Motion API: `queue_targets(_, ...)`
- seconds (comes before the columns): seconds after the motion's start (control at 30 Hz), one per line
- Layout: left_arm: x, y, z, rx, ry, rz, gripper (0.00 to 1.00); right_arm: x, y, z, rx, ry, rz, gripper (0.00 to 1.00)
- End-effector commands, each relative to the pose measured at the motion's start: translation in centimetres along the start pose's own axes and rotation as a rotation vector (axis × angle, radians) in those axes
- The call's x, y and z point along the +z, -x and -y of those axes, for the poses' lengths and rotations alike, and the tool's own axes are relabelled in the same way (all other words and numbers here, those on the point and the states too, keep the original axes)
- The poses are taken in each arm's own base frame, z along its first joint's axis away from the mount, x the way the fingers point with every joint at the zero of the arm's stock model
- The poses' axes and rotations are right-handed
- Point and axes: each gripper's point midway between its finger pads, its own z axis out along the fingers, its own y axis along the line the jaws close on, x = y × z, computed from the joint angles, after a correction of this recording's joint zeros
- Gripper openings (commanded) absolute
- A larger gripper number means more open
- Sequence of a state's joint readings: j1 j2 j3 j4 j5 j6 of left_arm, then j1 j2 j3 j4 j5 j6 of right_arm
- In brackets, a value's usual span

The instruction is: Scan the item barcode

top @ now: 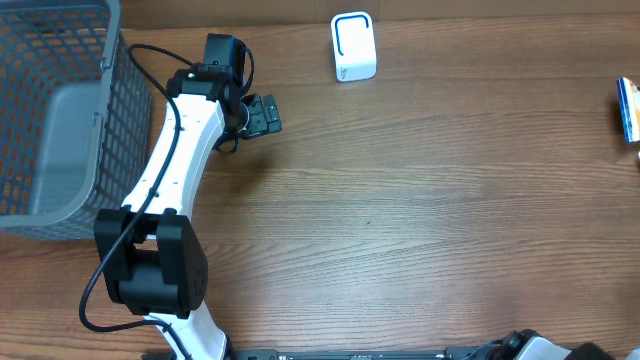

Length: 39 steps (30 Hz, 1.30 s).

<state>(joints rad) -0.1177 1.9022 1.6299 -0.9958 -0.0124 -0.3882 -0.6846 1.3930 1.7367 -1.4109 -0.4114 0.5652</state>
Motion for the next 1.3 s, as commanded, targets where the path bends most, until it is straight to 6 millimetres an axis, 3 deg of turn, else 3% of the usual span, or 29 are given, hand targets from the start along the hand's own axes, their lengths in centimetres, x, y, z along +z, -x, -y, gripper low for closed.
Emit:
queue_targets(0.0, -0.7, 0.6, 0.3, 0.018, -0.005, 0.024, 1.0, 1.2, -3.4, 0.9, -0.127, -0.05, -0.086, 0.86)
queue_targets(0.27, -0.7, 0.6, 0.3, 0.018, -0.005, 0.024, 1.0, 3.7, -13.3, 1.8, -0.398, -0.015, -0.286, 0.85)
queue_targets(0.43, -0.7, 0.6, 0.3, 0.018, -0.005, 0.024, 1.0, 3.9, -18.7, 3.5, -0.516, -0.004, -0.399, 0.88)
queue_targets(0.47, -0.7, 0.6, 0.3, 0.018, -0.005, 0.024, 1.0, 3.8, -19.4, 3.8, -0.528, -0.011, -0.422, 1.0)
queue_targets(0.53, -0.7, 0.6, 0.3, 0.018, -0.005, 0.024, 1.0, 3.7, -20.7, 4.7, -0.543, -0.037, -0.474, 1.0)
queue_targets(0.7, -0.7, 0.6, 0.3, 0.018, -0.005, 0.024, 1.0, 3.1, -22.3, 6.6, -0.524, -0.12, -0.569, 1.0)
queue_targets(0.8, -0.7, 0.6, 0.3, 0.018, -0.005, 0.024, 1.0, 3.1, -22.5, 6.7, -0.516, -0.125, -0.587, 1.0)
queue_targets(1.1, -0.7, 0.6, 0.3, 0.018, -0.005, 0.024, 1.0, 3.4, -22.2, 6.7, -0.526, -0.131, -0.574, 1.0)
queue_targets(1.27, -0.7, 0.6, 0.3, 0.018, -0.005, 0.024, 1.0, 4.3, -21.0, 6.7, -0.554, -0.151, -0.509, 1.0)
